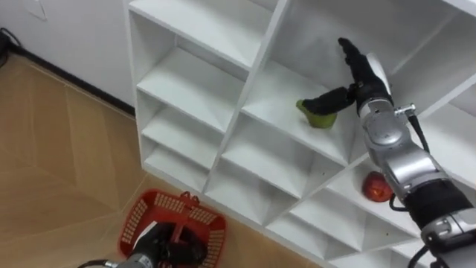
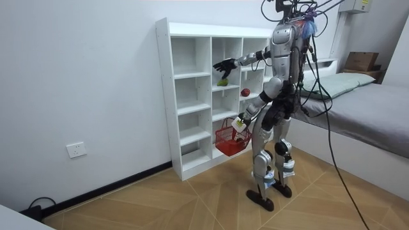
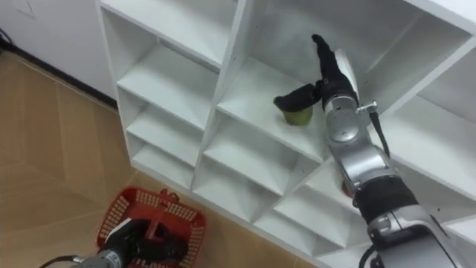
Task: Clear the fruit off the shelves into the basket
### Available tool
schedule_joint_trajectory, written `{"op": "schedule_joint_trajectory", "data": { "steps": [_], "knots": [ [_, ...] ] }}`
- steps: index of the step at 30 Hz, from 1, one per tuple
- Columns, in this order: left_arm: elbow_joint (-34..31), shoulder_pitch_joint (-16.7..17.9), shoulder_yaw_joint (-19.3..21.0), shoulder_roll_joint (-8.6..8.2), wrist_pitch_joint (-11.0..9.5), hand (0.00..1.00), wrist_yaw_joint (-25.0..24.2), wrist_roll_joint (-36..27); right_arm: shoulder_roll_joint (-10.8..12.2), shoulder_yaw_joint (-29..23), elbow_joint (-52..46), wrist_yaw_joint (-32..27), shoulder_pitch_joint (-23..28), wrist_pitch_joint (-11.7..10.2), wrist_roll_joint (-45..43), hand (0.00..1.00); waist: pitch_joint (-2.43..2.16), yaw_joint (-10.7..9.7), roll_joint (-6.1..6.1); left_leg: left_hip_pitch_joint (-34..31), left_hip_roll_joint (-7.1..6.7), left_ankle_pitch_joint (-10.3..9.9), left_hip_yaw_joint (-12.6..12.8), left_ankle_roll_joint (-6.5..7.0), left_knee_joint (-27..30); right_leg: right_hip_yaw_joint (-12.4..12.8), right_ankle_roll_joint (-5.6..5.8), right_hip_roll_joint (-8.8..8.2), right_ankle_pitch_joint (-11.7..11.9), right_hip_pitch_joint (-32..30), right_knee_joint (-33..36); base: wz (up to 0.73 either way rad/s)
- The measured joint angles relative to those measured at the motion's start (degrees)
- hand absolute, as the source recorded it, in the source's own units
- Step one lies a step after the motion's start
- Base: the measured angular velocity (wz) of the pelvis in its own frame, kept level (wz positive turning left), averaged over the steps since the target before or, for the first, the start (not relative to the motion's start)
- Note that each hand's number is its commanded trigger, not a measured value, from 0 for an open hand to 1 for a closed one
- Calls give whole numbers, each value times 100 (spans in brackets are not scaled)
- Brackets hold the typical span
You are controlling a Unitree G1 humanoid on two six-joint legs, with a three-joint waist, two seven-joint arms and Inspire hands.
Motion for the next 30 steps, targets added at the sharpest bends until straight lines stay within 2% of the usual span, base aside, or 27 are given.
{"op": "schedule_joint_trajectory", "data": {
  "steps": [3,6,8,12,20,26,30],
  "knots": [
    [101,-51,-101,-15,-1,100,-3,-2,60,0,116,-167,-41,-25,-5,0,73,31,98,-189,2,1,0,1,60,-6,-12,3,7,-149,8,2],
    [270,-129,-148,-38,1,100,-24,-17,214,1,436,-238,-48,-37,-1,0,107,16,171,-404,4,2,-30,0,166,-32,-36,20,22,-317,11,5],
    [268,-135,-218,-37,-1,100,-45,-18,211,-56,492,-291,-63,-92,58,0,90,-17,230,-565,3,5,-72,-1,226,-35,-39,19,23,-462,36,5],
    [268,-186,-313,-39,-2,100,-49,-3,137,-46,566,-410,-151,-139,62,0,87,-24,334,-647,6,5,-58,-1,241,-14,-42,16,26,-564,101,-1],
    [308,-194,-319,-36,-1,100,-49,0,119,15,642,-387,-188,-191,73,0,14,-1,475,-610,10,9,58,-3,171,74,-42,15,26,-626,107,-8],
    [384,-204,-340,-40,0,100,-49,2,142,46,776,-331,-181,-217,113,0,17,9,512,-560,16,21,67,-14,124,132,-43,17,27,-621,109,-4],
    [393,-204,-339,-62,0,100,-49,2,178,53,928,-334,-182,-367,121,0,25,16,523,-555,17,22,61,-11,123,133,-47,15,29,-617,112,0]
  ]
}}
